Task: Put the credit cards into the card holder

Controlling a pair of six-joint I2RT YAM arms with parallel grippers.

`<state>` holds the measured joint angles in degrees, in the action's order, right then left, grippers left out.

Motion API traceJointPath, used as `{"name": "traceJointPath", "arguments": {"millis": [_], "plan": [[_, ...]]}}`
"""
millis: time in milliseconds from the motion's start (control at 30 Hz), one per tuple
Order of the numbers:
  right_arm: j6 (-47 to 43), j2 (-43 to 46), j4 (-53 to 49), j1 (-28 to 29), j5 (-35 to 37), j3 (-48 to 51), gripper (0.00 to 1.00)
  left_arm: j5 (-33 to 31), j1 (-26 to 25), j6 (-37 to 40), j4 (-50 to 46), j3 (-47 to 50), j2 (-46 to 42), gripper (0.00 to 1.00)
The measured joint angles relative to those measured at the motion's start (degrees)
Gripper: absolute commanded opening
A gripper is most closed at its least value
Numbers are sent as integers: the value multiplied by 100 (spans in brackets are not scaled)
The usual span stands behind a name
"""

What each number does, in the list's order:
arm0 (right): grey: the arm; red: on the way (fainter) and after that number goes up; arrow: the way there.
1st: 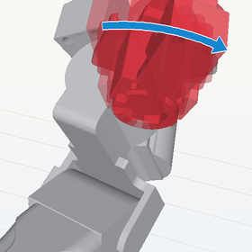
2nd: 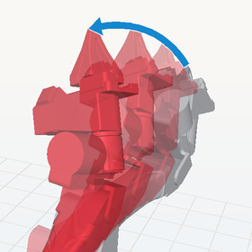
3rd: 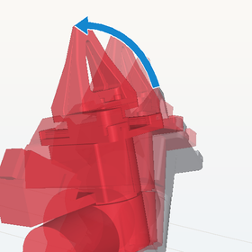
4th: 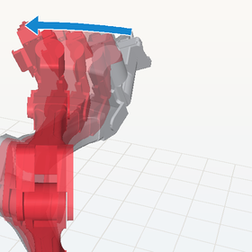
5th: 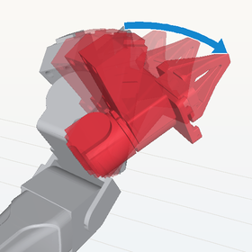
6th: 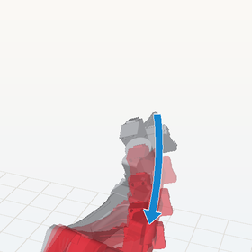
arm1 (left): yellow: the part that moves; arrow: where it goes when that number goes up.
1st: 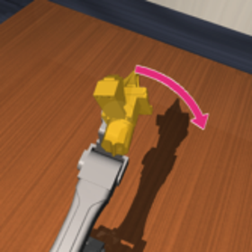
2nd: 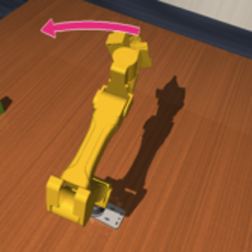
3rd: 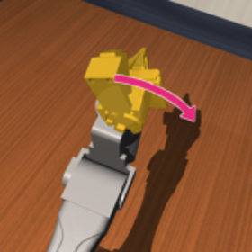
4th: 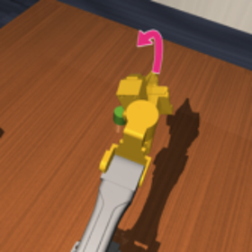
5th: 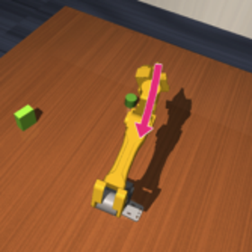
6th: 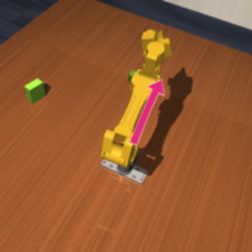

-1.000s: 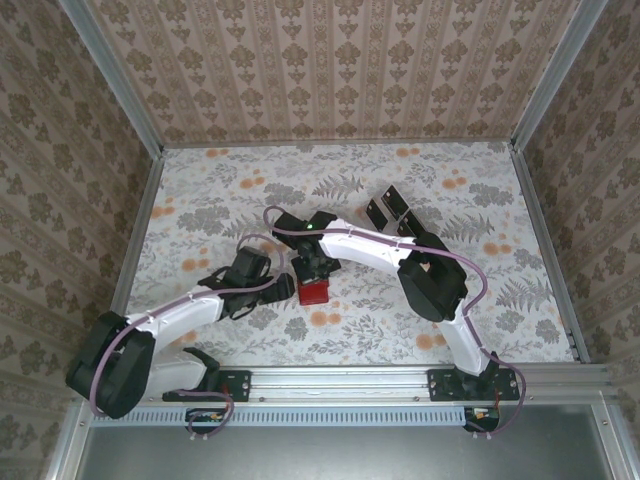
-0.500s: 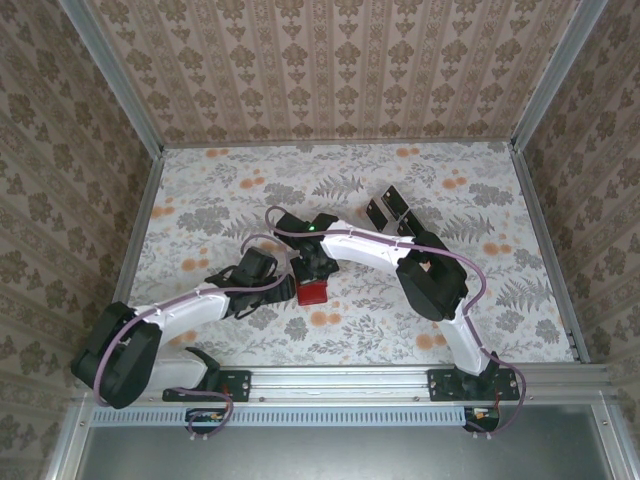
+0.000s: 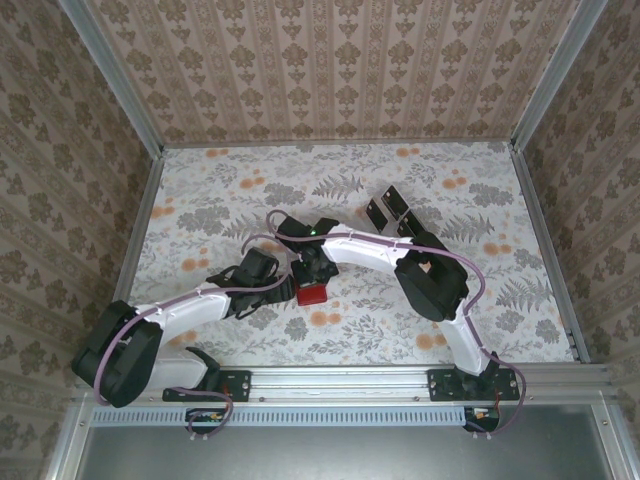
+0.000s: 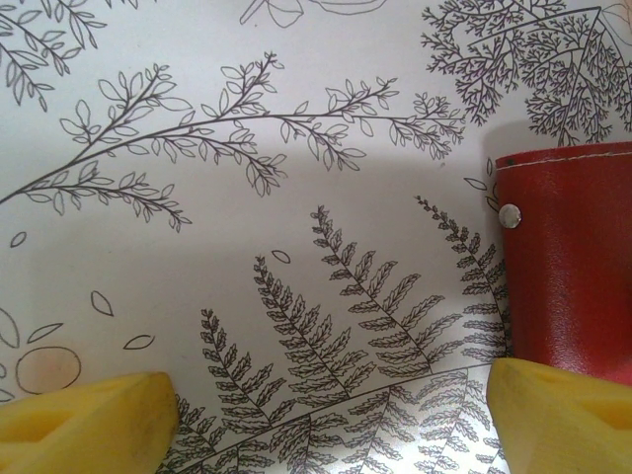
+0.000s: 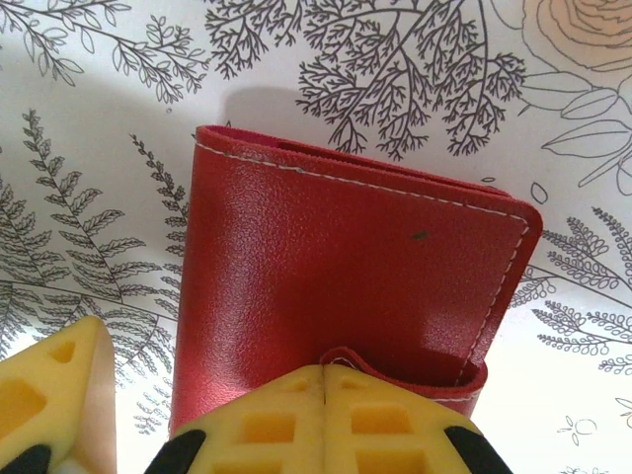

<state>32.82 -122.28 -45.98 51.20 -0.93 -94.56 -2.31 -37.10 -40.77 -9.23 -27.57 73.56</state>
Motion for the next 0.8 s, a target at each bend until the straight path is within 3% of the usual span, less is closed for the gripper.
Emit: {"name": "traceJointPath", "arguments": {"millis": [333, 800], "plan": [[127, 238, 520, -109, -205, 472, 0, -13, -11, 0, 0, 0, 2, 85], [601, 658, 1923, -793, -1816, 1626, 0, -68, -44, -20, 0, 0, 11, 85]]}}
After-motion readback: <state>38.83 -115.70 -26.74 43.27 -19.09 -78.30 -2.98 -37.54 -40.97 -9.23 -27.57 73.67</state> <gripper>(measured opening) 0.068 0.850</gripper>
